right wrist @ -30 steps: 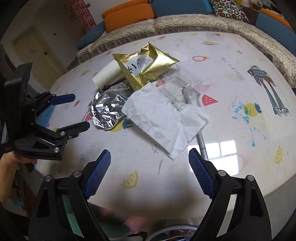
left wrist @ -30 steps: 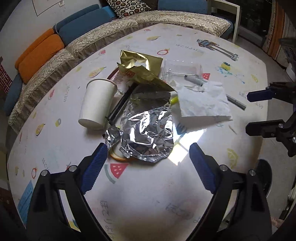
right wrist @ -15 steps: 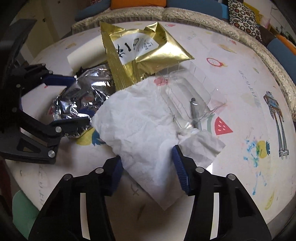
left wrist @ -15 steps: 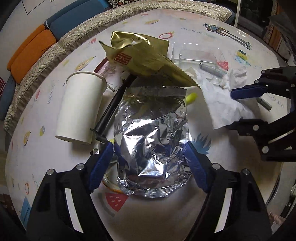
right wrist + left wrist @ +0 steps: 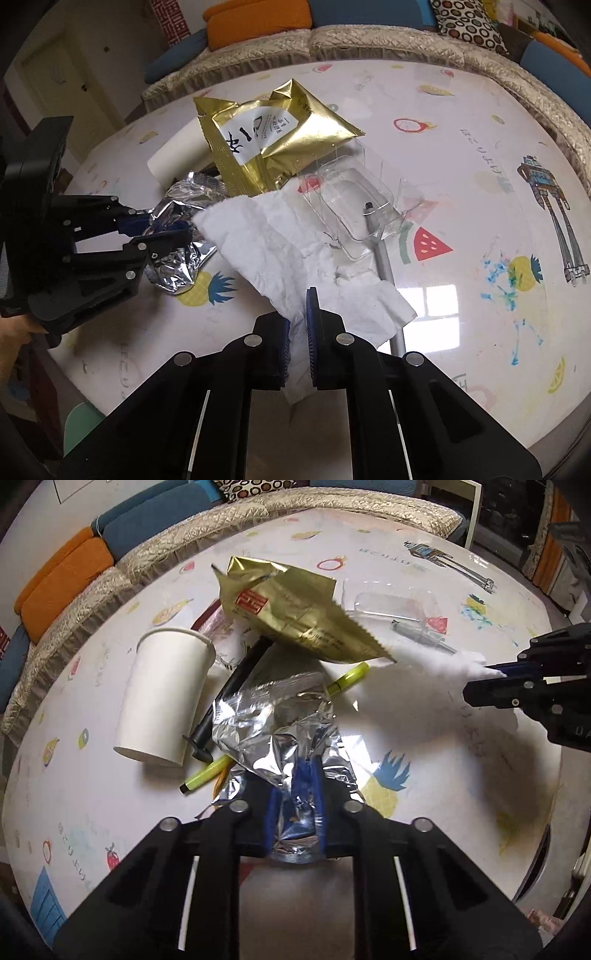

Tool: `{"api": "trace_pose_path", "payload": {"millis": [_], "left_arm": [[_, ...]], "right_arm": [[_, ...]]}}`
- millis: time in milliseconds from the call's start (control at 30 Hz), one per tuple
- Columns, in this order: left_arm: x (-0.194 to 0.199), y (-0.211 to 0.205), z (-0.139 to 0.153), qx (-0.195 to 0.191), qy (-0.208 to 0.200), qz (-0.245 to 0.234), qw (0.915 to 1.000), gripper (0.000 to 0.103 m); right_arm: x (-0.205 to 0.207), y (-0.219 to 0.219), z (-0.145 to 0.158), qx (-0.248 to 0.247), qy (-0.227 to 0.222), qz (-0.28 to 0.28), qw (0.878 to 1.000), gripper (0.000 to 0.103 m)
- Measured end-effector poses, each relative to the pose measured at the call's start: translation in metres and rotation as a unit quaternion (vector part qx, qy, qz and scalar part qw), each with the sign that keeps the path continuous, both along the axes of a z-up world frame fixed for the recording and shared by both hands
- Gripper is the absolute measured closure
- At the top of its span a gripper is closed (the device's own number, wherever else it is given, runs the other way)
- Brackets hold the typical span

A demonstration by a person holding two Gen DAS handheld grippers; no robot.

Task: Collect trash
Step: 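Grasp the white tissue with the right gripper while the left gripper grasps the foil wrapper, then lift the tissue with the right gripper while the left gripper lifts the foil wrapper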

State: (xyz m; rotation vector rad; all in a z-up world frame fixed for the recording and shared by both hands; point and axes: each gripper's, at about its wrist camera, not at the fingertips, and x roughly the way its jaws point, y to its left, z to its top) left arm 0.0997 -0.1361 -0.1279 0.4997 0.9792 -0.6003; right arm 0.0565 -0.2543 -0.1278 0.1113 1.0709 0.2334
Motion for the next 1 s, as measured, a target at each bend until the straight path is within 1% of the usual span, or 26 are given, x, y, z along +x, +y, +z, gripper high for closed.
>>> {"api": "trace_pose_path", "payload": {"millis": [100, 267, 400, 533, 600, 733, 867, 900, 967, 1000], "left_arm": [[-0.004, 0.003, 0.005, -0.009, 0.000, 0.005, 0.9999, 0.095], [-0.015, 0.008, 0.017, -0.021, -0.007, 0.009, 0.9997, 0.096], [-0.025, 0.013, 0.037, -0.042, -0.012, 0.011, 0.9990, 0.096], [-0.041, 0.013, 0.057, -0.051, -0.022, -0.001, 0.9984, 0.096], [-0.050, 0.010, 0.065, -0.054, -0.029, -0.007, 0.9981, 0.096], [-0.062, 0.008, 0.070, -0.051, -0.036, -0.010, 0.9980, 0.096], [-0.066, 0.014, 0.067, -0.052, -0.028, -0.006, 0.9982, 0.096], [-0.066, 0.016, 0.065, -0.052, -0.026, -0.004, 0.9983, 0.096], [-0.067, 0.019, 0.062, -0.049, -0.026, -0.003, 0.9984, 0.096], [-0.066, 0.022, 0.060, -0.050, -0.022, -0.002, 0.9985, 0.096]], "right_arm": [[-0.008, 0.000, 0.009, 0.007, -0.008, 0.001, 1.000, 0.093], [-0.025, 0.001, 0.024, 0.021, -0.023, 0.003, 1.000, 0.093], [-0.039, -0.004, 0.039, 0.032, -0.038, -0.002, 0.999, 0.094], [-0.057, -0.014, 0.057, 0.060, -0.055, -0.010, 0.997, 0.096], [-0.065, -0.018, 0.062, 0.060, -0.057, -0.015, 0.996, 0.096], [-0.073, -0.013, 0.052, 0.037, -0.047, -0.011, 0.998, 0.093], [-0.070, 0.003, 0.027, 0.017, -0.025, 0.005, 1.000, 0.092], [-0.067, 0.007, 0.020, 0.015, -0.021, 0.006, 1.000, 0.089], [-0.062, 0.014, 0.009, 0.009, -0.015, 0.007, 1.000, 0.065], [-0.059, 0.018, 0.004, -0.003, -0.015, 0.002, 1.000, 0.043]]}}
